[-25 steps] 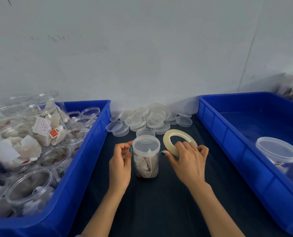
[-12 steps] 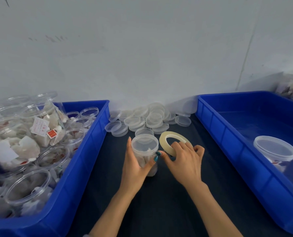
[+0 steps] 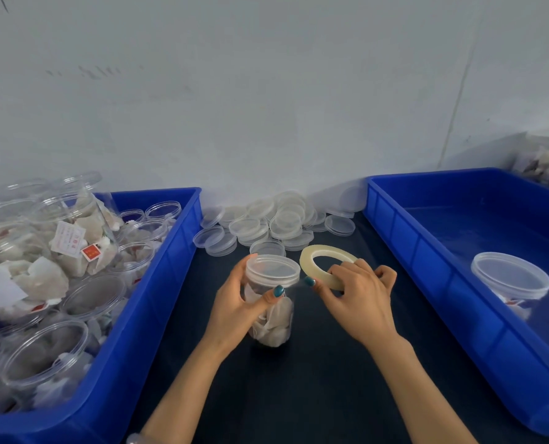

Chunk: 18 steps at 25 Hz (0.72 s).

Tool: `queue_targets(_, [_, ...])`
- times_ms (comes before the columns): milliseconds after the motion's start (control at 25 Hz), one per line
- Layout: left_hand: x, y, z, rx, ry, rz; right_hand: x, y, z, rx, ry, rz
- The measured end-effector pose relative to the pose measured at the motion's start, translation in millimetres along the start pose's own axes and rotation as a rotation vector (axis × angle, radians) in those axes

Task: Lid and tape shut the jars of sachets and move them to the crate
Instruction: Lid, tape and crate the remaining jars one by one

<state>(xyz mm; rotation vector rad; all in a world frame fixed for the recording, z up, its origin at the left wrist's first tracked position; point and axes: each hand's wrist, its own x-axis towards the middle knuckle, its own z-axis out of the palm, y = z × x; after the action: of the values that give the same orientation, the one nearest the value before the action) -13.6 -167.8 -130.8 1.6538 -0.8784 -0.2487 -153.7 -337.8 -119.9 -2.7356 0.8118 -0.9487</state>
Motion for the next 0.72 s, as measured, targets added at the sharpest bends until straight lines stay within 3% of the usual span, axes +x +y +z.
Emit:
queue_targets(280, [-6.1,13.3,-1.0,-0.194,-0.076,-0.015,6.8,-3.3,-8.8,0.141,-0.118,0.073])
queue_targets(720, [-12.4,10.5,2.3,-0.461,-0.080,-0.139,12.8,-7.7,-24.0,0.309,-0.498,0.071])
